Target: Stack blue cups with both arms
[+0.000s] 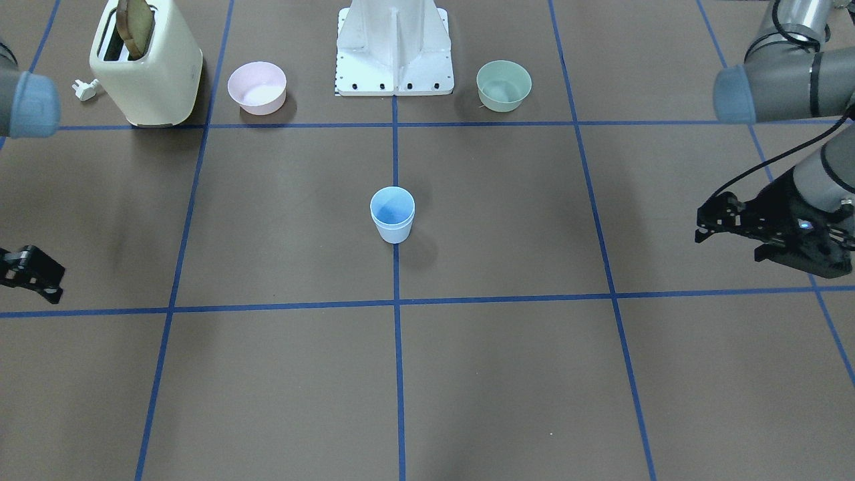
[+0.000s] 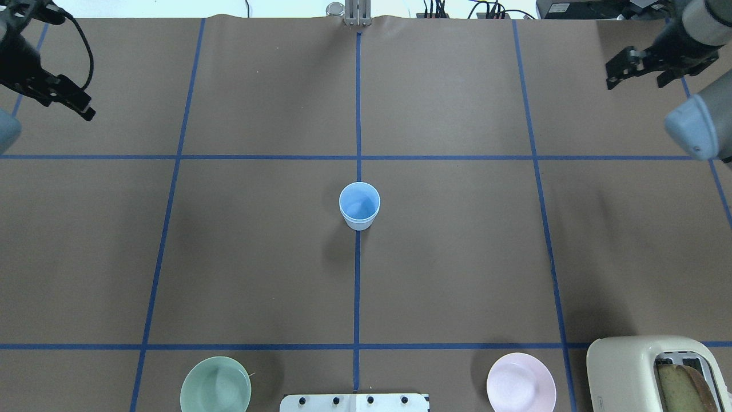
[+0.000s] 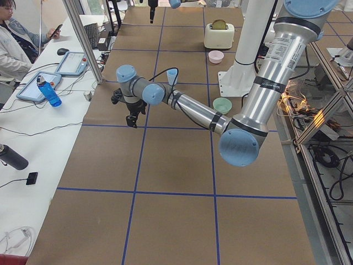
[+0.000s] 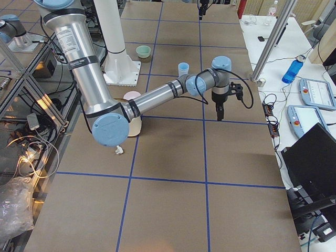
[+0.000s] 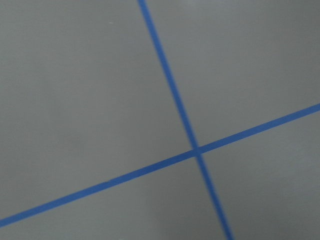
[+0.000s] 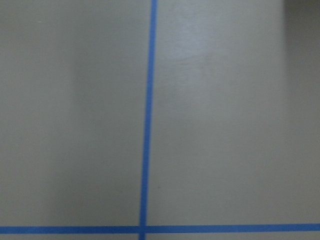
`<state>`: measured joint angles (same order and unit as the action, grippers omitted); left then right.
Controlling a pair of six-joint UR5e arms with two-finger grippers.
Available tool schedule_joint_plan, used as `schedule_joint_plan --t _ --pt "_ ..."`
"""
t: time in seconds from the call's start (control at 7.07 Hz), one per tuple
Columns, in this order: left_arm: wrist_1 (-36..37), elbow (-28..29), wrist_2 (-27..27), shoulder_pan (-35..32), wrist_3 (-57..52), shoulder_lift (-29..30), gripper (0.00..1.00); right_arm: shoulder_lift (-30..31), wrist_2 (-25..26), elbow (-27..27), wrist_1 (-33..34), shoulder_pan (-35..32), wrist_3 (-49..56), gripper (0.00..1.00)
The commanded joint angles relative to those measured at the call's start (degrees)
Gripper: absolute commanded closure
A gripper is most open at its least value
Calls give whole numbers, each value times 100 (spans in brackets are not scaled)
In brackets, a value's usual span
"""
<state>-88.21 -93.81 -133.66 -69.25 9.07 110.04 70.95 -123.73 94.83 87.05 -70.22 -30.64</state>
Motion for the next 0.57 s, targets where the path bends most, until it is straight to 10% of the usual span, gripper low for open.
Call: schedule_joint_plan --t 0.0,0.42 --pt "206 414 -300 -552 -729 -71 1 488 -492 -227 23 -841 1136 0" --pt "584 530 -239 -844 -766 -194 1 1348 -555 42 662 -1581 2518 0"
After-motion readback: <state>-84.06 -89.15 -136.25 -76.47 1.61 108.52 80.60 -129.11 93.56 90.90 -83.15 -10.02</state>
